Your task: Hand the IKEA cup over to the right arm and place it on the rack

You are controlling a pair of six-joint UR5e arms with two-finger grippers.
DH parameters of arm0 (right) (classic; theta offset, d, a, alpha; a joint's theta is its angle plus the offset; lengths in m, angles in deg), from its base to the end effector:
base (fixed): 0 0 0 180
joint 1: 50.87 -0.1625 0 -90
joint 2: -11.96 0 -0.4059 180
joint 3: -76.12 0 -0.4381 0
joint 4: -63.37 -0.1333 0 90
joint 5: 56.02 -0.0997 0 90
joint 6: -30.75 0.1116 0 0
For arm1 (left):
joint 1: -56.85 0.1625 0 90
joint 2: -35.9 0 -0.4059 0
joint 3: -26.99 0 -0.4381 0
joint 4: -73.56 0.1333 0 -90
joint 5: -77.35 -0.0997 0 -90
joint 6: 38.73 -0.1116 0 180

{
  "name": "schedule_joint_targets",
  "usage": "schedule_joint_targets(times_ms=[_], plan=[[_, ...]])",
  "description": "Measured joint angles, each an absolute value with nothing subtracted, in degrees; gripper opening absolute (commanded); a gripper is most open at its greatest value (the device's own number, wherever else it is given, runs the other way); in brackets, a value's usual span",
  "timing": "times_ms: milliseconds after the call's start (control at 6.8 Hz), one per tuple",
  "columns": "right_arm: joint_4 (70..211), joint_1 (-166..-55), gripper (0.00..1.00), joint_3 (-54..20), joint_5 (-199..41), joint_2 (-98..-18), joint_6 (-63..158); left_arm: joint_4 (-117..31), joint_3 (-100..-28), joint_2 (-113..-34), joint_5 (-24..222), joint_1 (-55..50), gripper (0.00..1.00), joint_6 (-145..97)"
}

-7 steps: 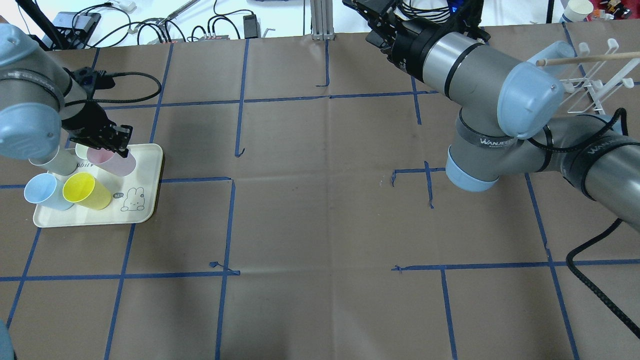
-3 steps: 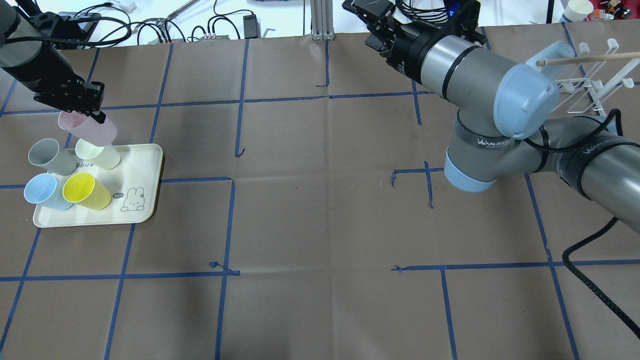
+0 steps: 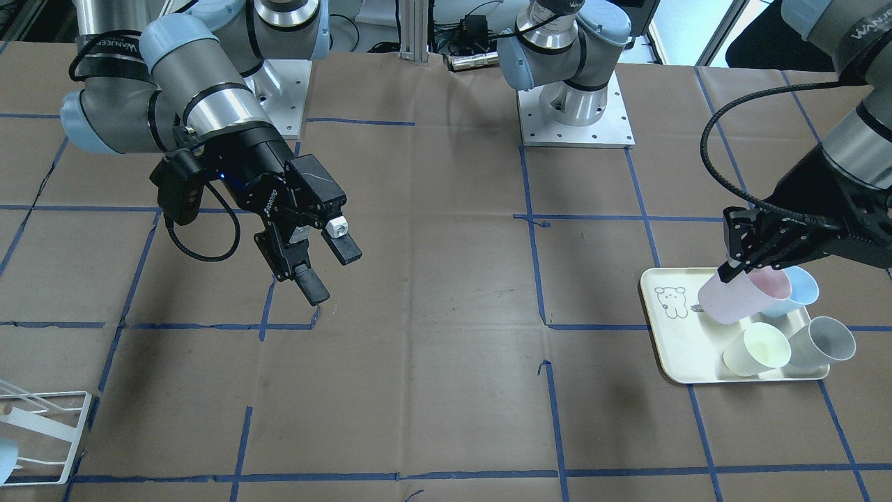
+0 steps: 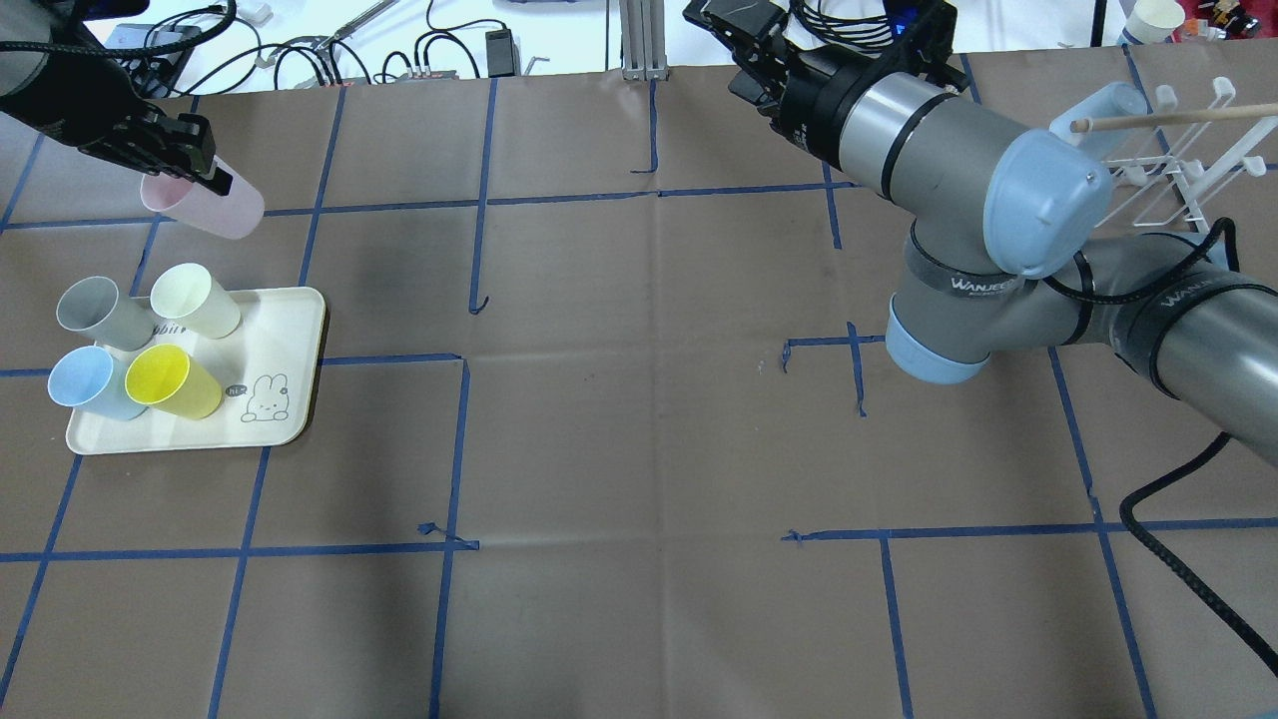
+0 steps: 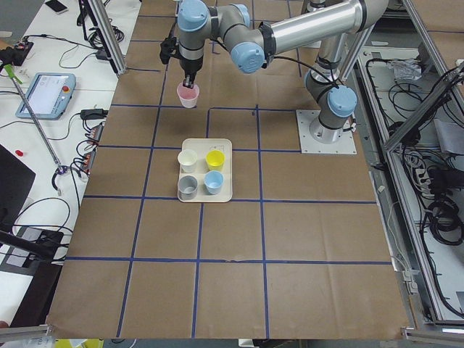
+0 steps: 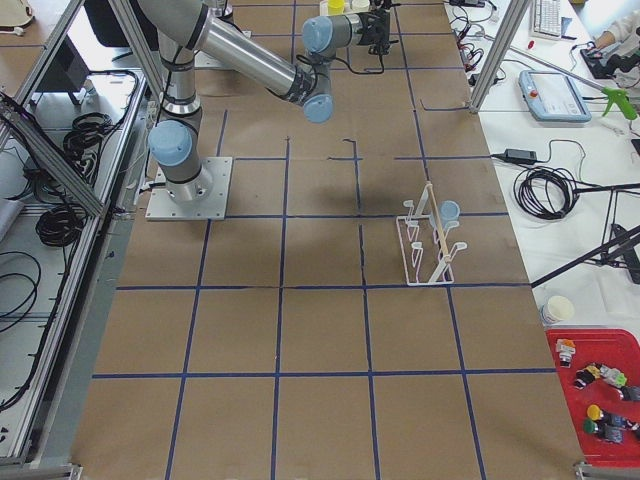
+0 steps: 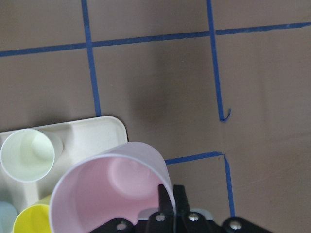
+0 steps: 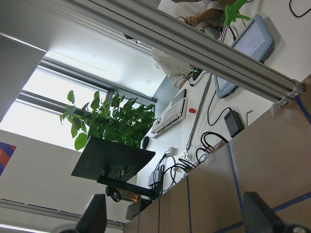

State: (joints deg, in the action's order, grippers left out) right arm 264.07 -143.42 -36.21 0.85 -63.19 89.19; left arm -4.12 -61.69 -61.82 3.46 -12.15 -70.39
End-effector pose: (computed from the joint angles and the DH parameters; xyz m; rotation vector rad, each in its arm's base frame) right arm 0.2195 -0.5618 0.3592 0.5084 1.8436 -0.9199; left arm 0.0617 -0.6191 0.4195 -0.2924 -2.9037 0.3184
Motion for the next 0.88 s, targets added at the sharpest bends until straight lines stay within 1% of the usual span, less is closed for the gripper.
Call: schedule_joint_targets(times_ms=[588, 882], plan=[[264.2, -143.3, 1.0, -36.2, 0.8, -62.9, 89.1, 7.3, -63.6, -65.6, 17.9, -12.0, 0.0, -79.6], [264.2, -143.1, 1.0, -36.1, 0.8, -62.8, 89.1, 16.1, -66.7, -67.7, 26.0, -12.1, 0.0, -82.7]])
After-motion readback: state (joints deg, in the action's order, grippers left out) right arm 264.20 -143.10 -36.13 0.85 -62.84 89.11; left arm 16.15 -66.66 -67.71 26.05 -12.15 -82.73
